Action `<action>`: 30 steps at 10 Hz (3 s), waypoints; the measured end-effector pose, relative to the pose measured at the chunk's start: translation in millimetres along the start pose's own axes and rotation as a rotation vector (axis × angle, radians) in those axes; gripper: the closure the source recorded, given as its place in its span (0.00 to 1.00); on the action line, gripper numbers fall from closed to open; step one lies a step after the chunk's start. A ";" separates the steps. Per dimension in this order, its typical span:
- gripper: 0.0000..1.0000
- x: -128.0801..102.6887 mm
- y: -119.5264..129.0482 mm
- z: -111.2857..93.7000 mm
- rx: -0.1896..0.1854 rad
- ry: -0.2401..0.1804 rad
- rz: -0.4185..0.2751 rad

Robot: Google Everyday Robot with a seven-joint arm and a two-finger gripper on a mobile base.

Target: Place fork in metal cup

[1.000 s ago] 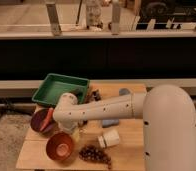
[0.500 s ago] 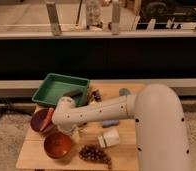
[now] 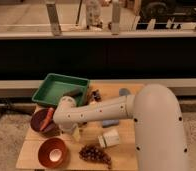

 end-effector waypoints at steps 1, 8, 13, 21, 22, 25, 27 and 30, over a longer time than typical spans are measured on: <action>0.21 1.1 -0.5 0.9 -0.003 -0.003 0.005; 0.88 14.9 -0.9 -4.7 -0.021 0.009 0.055; 1.00 22.3 -0.1 -7.5 -0.048 -0.030 0.086; 1.00 54.2 19.5 -60.4 -0.001 -0.101 0.194; 1.00 55.3 19.1 -63.4 0.009 -0.104 0.199; 1.00 69.1 23.5 -72.0 0.030 -0.100 0.239; 1.00 76.9 25.9 -74.4 0.039 -0.093 0.262; 1.00 83.7 28.0 -76.0 0.049 -0.083 0.281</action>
